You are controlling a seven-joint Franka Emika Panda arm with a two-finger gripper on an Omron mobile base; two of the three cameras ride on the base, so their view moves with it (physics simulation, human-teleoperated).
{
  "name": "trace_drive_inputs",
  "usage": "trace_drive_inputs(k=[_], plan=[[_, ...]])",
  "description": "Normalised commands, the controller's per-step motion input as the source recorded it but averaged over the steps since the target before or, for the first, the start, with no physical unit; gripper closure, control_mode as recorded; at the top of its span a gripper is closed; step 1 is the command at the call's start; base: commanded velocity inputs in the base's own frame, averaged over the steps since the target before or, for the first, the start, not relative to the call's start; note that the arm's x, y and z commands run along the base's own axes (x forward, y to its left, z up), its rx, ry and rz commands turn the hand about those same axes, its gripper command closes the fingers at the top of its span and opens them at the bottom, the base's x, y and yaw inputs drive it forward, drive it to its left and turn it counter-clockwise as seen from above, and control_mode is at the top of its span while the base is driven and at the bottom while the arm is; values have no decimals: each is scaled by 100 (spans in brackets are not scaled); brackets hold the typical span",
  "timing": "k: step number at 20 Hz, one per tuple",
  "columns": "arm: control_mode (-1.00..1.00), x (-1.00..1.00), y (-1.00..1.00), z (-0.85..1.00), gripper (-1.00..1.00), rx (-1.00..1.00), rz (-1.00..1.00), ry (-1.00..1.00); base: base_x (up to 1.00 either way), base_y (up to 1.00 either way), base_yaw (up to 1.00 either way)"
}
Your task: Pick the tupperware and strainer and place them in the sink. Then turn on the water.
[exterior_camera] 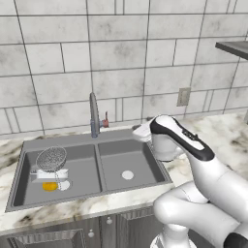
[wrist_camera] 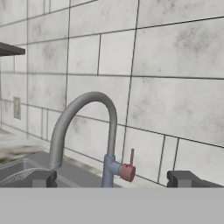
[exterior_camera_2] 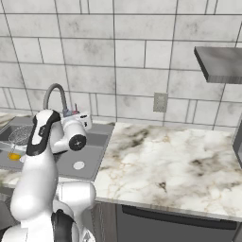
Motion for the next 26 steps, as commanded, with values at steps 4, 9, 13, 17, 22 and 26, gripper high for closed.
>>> trace_drive_inputs(k=[4,9,13,17,22,26], plan=[[-100,3,18,0,-100,0,0,0,0,0,0],[-100,33,20,-2,-100,0,0,0,0,0,0],[-100,24,8,0,-100,0,0,0,0,0,0],[-100,9,0,-3,-100,0,0,0,0,0,0],[-100,19,0,-1,-100,0,0,0,0,0,0],[-100,35,0,0,-100,0,0,0,0,0,0]])
